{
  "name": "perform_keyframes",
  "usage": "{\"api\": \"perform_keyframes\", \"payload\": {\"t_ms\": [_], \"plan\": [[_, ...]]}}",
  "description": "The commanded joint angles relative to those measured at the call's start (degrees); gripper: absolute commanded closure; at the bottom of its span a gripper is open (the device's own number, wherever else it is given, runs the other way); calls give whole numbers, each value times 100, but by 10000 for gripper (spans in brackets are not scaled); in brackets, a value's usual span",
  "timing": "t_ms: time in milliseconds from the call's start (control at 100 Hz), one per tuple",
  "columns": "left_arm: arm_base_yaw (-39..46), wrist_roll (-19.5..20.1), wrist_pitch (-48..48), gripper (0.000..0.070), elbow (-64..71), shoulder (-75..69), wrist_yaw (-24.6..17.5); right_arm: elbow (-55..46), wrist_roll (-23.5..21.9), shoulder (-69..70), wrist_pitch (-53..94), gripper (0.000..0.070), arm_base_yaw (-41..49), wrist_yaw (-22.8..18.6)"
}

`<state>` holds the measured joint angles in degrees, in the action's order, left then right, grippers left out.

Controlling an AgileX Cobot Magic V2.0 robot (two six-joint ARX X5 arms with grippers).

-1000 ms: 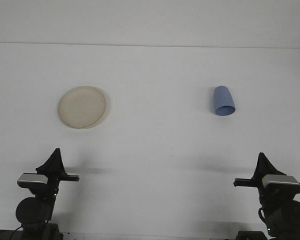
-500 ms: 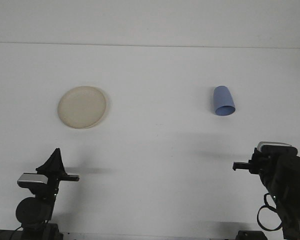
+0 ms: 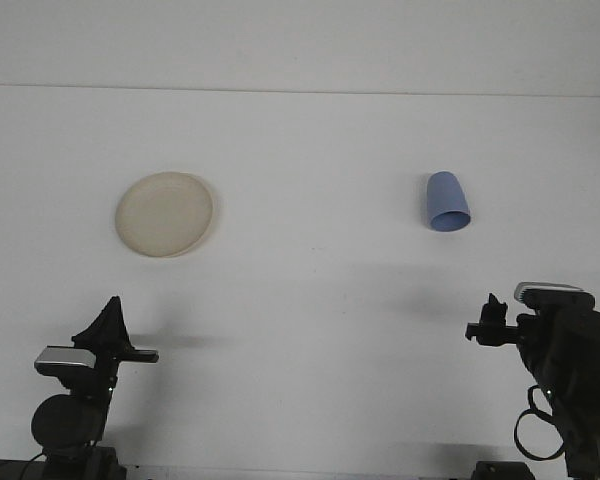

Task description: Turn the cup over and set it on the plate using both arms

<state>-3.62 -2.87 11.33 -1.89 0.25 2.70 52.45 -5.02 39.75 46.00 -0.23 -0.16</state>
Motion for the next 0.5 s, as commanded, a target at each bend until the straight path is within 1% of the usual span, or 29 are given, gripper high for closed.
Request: {"api": "perform_keyframes", "payload": {"t_ms": [0, 220, 370, 490], "plan": [[2, 31, 72, 689, 109, -7, -15, 81, -87, 33, -50, 149, -11, -4], [2, 31, 72, 689, 109, -7, -15, 81, -77, 234, -439, 152, -11, -2], [2, 31, 72, 689, 109, -7, -15, 79, 44, 743, -1270, 152, -11, -15], [2, 31, 72, 689, 109, -7, -15, 68, 208, 1252, -2065, 152, -11, -157]]}}
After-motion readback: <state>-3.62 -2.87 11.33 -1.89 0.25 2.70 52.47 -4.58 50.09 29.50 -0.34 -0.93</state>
